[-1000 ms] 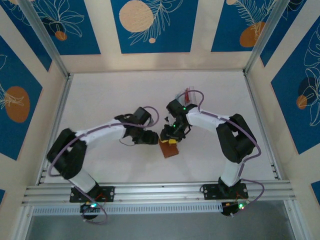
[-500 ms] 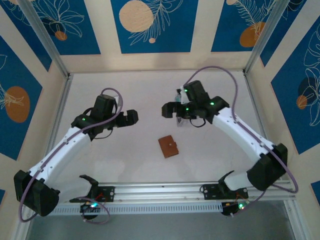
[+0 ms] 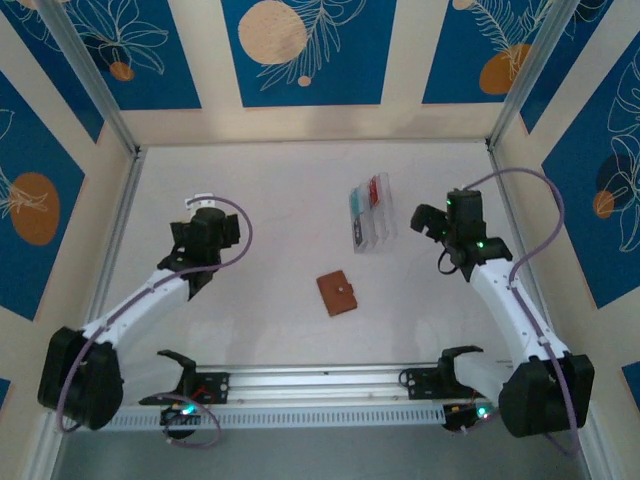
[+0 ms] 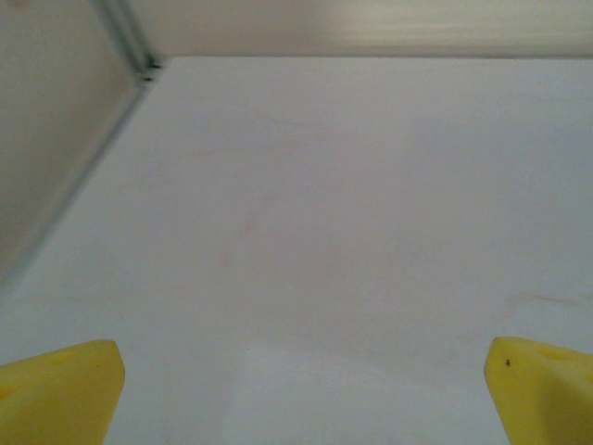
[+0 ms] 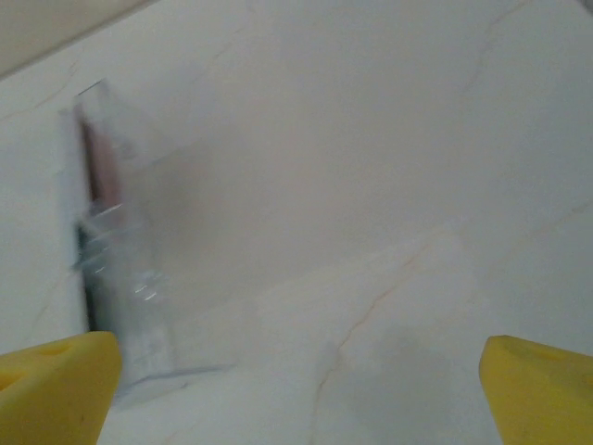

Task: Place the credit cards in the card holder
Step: Reset both arms

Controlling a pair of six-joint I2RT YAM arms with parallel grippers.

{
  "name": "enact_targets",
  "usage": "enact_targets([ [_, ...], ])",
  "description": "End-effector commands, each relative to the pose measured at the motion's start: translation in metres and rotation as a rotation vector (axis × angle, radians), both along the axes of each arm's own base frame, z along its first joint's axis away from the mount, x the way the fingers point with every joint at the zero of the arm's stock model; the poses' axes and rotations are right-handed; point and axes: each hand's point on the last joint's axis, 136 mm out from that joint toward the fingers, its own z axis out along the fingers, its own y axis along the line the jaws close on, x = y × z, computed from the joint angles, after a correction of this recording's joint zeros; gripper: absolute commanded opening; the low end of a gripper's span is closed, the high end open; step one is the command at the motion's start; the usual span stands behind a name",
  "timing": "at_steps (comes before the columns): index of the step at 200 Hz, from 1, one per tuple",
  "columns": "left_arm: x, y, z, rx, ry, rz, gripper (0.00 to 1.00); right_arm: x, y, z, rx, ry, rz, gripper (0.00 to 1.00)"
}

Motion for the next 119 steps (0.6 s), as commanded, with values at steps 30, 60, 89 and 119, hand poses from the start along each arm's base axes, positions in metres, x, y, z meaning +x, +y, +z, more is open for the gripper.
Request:
enact_targets([
  [30, 0.023, 0.058, -0.031, 0.129, -0.042, 0.133, 1.00, 0.013, 0.001, 0.013, -0.204, -0.417, 0.164, 0.99],
  [60, 0.017, 0.068, -0.051, 0.100, -0.115, 0.131, 1.00, 0.005, -0.005, -0.009, -0.248, -0.455, 0.160, 0.99],
  [89, 0.014, 0.073, -0.055, 0.064, -0.172, 0.142, 1.00, 0.009, 0.001, -0.029, -0.249, -0.464, 0.216, 0.99],
  [119, 0.017, 0.070, -0.060, 0.013, -0.167, 0.072, 1.00, 0.026, 0.013, -0.039, -0.207, -0.471, 0.276, 0.99],
])
